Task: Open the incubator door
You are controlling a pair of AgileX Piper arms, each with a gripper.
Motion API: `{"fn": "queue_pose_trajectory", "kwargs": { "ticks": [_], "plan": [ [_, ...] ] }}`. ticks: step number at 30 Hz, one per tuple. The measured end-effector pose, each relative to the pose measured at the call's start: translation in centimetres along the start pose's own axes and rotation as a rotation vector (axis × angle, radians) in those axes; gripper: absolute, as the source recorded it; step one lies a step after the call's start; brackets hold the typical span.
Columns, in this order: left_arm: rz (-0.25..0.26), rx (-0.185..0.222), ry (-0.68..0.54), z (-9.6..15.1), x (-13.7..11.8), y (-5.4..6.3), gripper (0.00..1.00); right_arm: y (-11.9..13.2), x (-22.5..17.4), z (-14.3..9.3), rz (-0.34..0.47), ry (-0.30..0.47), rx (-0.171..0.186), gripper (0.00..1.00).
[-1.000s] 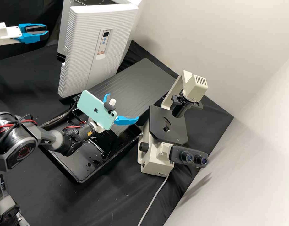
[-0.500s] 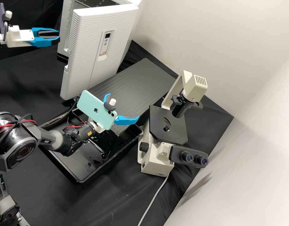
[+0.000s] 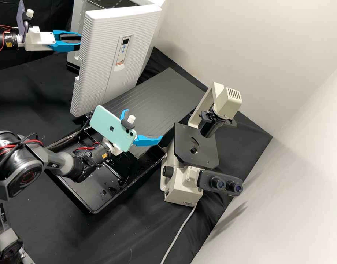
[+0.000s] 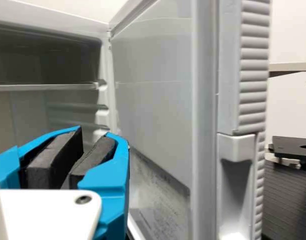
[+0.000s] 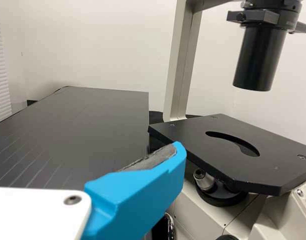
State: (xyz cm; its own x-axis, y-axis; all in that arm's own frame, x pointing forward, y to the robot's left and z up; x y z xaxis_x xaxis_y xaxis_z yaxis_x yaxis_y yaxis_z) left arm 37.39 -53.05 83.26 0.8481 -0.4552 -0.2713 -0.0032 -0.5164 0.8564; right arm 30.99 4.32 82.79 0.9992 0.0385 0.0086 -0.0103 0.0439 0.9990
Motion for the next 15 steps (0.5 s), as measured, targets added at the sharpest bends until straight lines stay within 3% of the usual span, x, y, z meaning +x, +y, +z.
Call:
{"fn": "queue_pose_trajectory", "kwargs": {
  "ticks": [4, 10, 15],
  "plan": [
    [-0.026, -0.008, -0.05, 1.0, 0.4, -0.3, 0.0, 0.0, 0.0, 0.0, 0.0, 0.0, 0.0, 1.0],
    [-0.057, 0.019, -0.123, 2.7, 0.9, -0.7, 0.0, 0.0, 0.0, 0.0, 0.0, 0.0, 0.0, 1.0],
    [-0.051, 0.04, -0.161, 4.0, 1.9, -0.2, 0.0, 0.0, 0.0, 0.0, 0.0, 0.0, 0.0, 1.0]
  ]
}}
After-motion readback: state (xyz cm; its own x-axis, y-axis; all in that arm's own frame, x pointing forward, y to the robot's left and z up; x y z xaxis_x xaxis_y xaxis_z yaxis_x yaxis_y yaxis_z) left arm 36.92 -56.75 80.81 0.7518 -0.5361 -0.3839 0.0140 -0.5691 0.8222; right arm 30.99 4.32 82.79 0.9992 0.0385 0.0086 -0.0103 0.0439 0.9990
